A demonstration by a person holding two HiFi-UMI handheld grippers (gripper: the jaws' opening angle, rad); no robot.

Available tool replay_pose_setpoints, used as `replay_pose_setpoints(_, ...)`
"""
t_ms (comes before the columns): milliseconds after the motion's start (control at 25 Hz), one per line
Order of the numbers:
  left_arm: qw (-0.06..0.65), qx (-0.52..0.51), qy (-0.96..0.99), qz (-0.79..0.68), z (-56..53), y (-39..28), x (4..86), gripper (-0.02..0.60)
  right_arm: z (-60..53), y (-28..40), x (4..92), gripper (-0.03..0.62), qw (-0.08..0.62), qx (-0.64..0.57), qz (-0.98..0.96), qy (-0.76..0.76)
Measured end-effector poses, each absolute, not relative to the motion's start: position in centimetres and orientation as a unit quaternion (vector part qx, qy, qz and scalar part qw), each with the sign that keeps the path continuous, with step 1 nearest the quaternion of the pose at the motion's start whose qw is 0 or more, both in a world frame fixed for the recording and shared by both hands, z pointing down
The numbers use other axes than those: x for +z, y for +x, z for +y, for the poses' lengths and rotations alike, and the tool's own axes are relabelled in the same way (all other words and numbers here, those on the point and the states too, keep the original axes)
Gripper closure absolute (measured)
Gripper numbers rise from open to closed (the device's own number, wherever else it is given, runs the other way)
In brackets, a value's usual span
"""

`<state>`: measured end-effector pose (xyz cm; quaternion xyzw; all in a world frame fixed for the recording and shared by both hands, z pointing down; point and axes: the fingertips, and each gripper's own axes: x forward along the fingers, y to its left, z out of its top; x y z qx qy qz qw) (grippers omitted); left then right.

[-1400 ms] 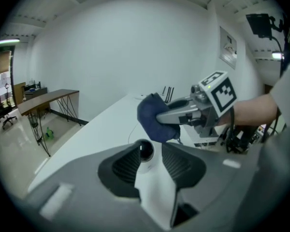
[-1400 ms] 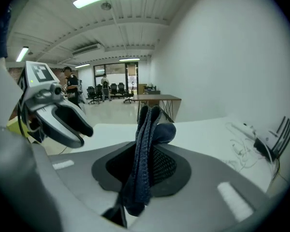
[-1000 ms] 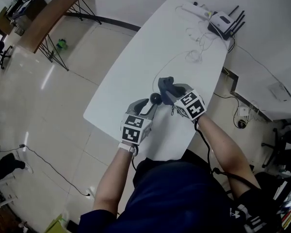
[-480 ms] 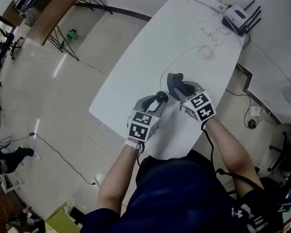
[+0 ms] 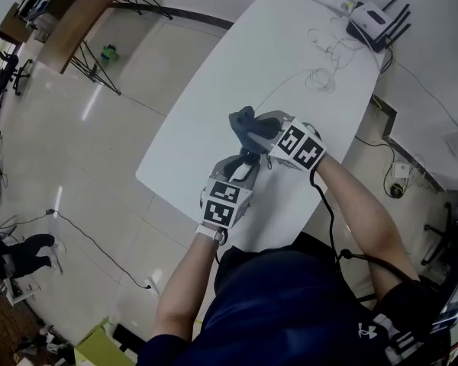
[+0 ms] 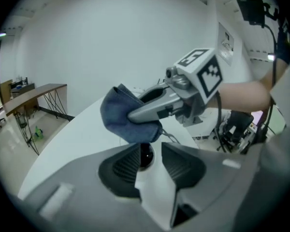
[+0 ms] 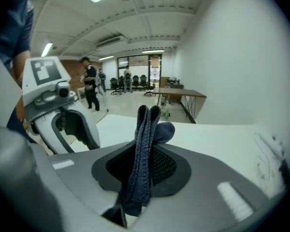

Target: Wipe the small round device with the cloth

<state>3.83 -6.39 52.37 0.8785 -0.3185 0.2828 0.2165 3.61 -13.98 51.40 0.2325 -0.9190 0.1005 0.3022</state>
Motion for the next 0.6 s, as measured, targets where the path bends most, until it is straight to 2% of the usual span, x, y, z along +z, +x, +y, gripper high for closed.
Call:
replay_pose_setpoints(160, 0.221, 0.286, 0.876, -0.319, -6.1, 3.9, 52.8, 0.448, -15.1, 6.4, 55.4, 0.514, 0.251, 0.25, -0.894, 0.273)
replay_pose_setpoints(240, 0.224, 0.287, 0.874, -0.32, -6.0, 3.8, 53.0, 0.446, -14.2, 6.8, 58.1, 0.514, 0.255, 0.286, -0.882, 0.275)
replay_pose_setpoints(440, 0.228, 0.288, 0.872, -0.322, -5.9, 3.8, 53.2, 0.446, -12.4, 7.5, 62.2, 0.514, 0.276, 0.313, -0.862, 0.287)
replay_pose_setpoints(600, 0.232, 0.288, 0.872, -0.32, -5.7, 3.9, 53.5, 0.446, -12.1, 8.3, 63.0, 0.514, 0.32, 0.285, -0.857, 0.288)
